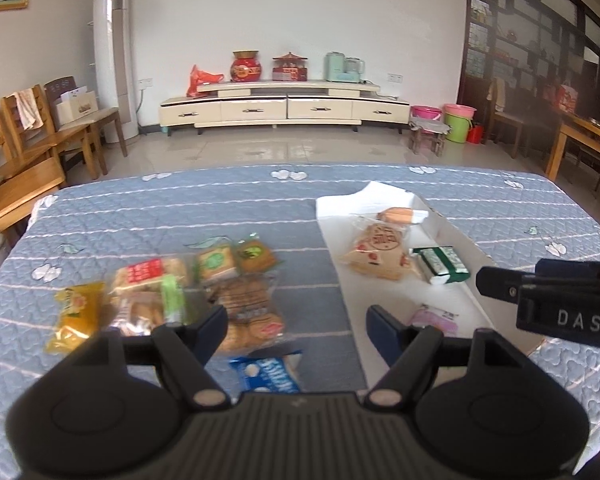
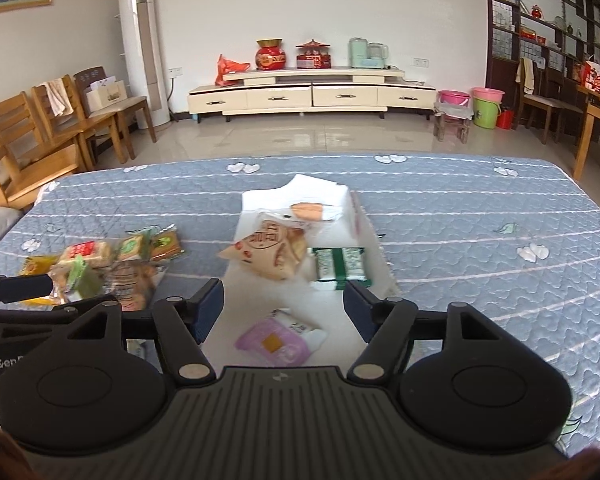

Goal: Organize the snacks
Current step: 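Move both open tools back over the snack pile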

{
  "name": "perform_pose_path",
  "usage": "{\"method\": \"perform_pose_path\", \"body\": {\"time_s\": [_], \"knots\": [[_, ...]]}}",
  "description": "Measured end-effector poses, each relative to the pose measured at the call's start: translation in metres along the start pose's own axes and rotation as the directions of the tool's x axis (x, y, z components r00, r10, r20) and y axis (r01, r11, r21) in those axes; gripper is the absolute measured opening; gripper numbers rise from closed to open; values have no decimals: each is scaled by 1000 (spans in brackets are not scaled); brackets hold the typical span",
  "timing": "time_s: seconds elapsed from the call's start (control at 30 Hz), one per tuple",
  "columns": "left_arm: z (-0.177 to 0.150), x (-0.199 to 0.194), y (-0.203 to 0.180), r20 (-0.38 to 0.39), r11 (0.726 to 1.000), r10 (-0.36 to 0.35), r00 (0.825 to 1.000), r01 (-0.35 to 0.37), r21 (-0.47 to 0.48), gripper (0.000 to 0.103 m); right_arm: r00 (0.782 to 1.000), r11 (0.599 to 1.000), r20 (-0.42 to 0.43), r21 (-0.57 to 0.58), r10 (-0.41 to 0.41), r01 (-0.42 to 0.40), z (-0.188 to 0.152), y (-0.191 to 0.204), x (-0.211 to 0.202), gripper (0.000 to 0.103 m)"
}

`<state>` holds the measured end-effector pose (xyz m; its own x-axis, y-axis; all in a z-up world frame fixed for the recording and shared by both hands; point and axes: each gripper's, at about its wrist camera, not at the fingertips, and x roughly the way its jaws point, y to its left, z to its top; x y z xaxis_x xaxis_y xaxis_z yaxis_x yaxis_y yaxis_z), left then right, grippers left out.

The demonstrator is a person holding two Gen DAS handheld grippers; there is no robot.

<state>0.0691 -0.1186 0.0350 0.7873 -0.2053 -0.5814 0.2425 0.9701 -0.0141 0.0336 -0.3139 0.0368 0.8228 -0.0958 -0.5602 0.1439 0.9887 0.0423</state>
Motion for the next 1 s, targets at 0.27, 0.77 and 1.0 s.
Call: {"method": "perform_pose_path", "body": {"time_s": [0.27, 0.77, 1.0], "knots": [[-6, -6, 21, 2, 999, 30, 1000, -30, -22, 76, 999, 999, -16, -23, 43, -43, -4, 20, 1, 84], [-12, -15, 47, 17, 997, 64, 998, -63, -52, 76, 993, 992, -39, -63, 108, -110, -9, 54, 15, 85], [-18, -15, 61, 7, 995, 81, 997, -80, -67, 76, 991, 988, -55, -79, 126, -130, -10, 65, 21, 85]]}}
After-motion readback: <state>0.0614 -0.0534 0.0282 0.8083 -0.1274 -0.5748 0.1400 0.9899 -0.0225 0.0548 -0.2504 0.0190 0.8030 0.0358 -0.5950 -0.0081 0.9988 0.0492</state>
